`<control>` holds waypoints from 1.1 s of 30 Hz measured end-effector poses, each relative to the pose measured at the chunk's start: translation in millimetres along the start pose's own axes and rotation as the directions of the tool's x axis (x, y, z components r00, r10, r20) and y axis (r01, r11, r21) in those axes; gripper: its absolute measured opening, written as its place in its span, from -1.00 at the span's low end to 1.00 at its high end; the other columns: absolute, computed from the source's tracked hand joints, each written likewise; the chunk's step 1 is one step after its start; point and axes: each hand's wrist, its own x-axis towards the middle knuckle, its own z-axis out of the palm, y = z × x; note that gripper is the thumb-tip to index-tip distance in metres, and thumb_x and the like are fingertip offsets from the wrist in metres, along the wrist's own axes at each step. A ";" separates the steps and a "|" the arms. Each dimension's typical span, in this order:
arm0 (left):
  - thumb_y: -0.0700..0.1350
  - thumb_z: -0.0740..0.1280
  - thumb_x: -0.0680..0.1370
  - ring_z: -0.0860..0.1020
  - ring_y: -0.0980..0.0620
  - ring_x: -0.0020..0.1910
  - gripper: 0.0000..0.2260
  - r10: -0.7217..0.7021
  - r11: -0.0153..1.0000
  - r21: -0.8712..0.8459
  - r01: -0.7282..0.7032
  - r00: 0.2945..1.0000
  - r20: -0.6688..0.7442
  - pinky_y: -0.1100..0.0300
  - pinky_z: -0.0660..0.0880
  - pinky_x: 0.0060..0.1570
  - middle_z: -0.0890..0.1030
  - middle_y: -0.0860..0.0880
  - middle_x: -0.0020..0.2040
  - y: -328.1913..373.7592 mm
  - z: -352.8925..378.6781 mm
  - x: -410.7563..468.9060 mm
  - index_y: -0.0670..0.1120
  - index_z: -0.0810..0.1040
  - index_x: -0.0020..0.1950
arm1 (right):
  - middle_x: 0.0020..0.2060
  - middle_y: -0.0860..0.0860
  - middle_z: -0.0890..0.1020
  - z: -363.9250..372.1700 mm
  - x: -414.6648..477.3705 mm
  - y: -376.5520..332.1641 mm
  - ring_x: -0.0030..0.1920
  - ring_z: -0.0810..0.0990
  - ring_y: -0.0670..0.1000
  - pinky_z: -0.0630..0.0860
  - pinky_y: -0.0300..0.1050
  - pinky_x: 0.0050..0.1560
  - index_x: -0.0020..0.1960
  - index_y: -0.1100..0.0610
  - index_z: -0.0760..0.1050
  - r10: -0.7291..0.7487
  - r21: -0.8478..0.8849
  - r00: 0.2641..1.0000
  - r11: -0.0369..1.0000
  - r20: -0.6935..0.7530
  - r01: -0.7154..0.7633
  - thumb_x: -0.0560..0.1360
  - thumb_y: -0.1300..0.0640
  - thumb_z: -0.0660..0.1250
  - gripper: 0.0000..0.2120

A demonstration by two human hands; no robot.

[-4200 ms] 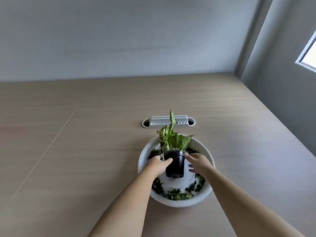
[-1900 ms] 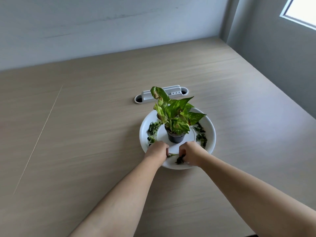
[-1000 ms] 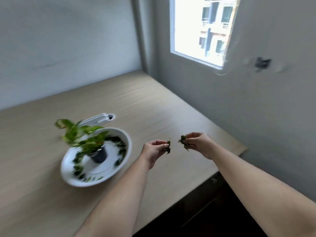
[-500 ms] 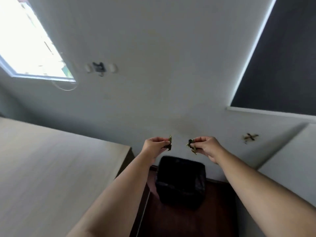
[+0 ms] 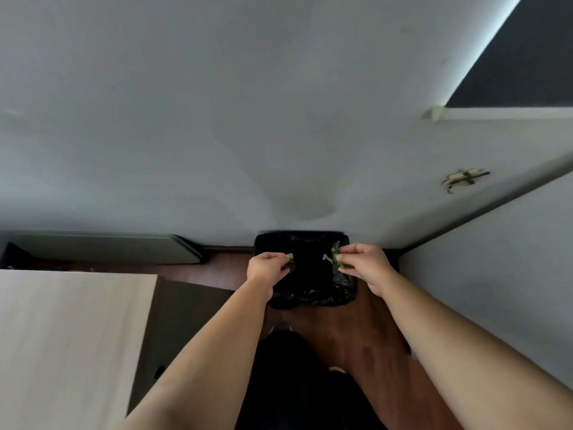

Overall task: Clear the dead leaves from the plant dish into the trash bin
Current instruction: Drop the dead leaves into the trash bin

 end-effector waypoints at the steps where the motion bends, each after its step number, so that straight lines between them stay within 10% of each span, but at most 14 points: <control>1: -0.19 0.39 0.50 0.55 -0.09 0.19 -0.95 -0.024 1.000 0.012 0.024 0.999 0.022 0.13 0.50 0.11 0.59 -0.18 0.18 2.4 0.8 9.7 -0.16 0.56 -0.09 | -0.07 0.15 0.58 5.0 8.9 0.6 0.00 0.58 0.06 0.60 -0.07 -0.03 -0.12 0.19 0.54 0.017 0.004 1.000 1.000 -0.007 -0.017 0.46 0.32 0.37 -0.94; 6: 0.02 0.33 0.53 0.48 -0.06 0.22 -0.53 -0.084 0.979 0.190 0.071 0.995 0.058 0.00 0.34 0.34 0.51 -0.05 0.22 18.1 -3.9 30.2 -0.12 0.38 0.39 | 0.09 0.12 0.57 13.1 26.1 -2.5 0.16 0.54 0.05 0.55 0.00 0.08 0.07 0.12 0.54 0.055 -0.100 0.994 0.993 -0.094 -0.064 0.47 0.17 0.37 -0.82; 12: 0.03 0.33 0.52 0.47 -0.14 0.30 -0.62 0.066 0.952 0.299 -0.066 0.998 0.012 -0.01 0.41 0.29 0.53 -0.17 0.28 47.0 -20.9 -4.6 -0.14 0.49 0.25 | 0.01 0.09 0.61 21.7 0.6 -35.9 0.15 0.56 0.10 0.54 0.05 0.13 -0.15 0.08 0.55 -0.047 -0.212 0.997 0.977 -0.053 0.034 0.48 0.14 0.34 -0.95; 19: 0.00 0.35 0.52 0.48 -0.03 -0.08 -0.79 0.322 0.907 0.315 -0.278 0.942 -0.094 0.08 0.46 -0.01 0.53 -0.06 -0.16 72.4 -70.9 -105.4 -0.10 0.55 0.04 | -0.14 0.11 0.62 61.7 -70.0 -90.2 -0.09 0.58 0.04 0.49 -0.11 -0.12 -0.27 0.03 0.51 -0.268 -0.294 0.952 0.907 0.148 0.301 0.47 0.16 0.33 -0.85; 25: -0.07 0.36 0.52 0.51 0.03 -0.09 -0.83 0.495 0.854 0.346 -0.389 0.814 -0.305 0.25 0.37 -0.10 0.56 -0.01 -0.13 49.6 -175.9 -220.8 -0.10 0.60 0.05 | -0.22 0.11 0.63 150.7 -161.5 -105.9 -0.18 0.57 0.05 0.43 -0.16 -0.19 -0.31 0.04 0.51 -0.387 -0.420 0.787 0.686 0.482 0.594 0.44 0.22 0.35 -0.82; 33: -0.09 0.35 0.49 0.52 0.03 -0.15 -0.84 0.279 0.938 0.082 -0.336 0.599 -0.751 0.24 0.41 -0.14 0.56 0.02 -0.19 -100.5 -344.1 -357.0 -0.10 0.61 0.02 | -0.23 0.07 0.64 319.8 -318.3 -30.2 -0.26 0.59 -0.04 0.46 -0.16 -0.20 -0.19 0.05 0.57 -0.145 -0.329 0.380 0.287 0.913 0.900 0.46 0.19 0.35 -0.92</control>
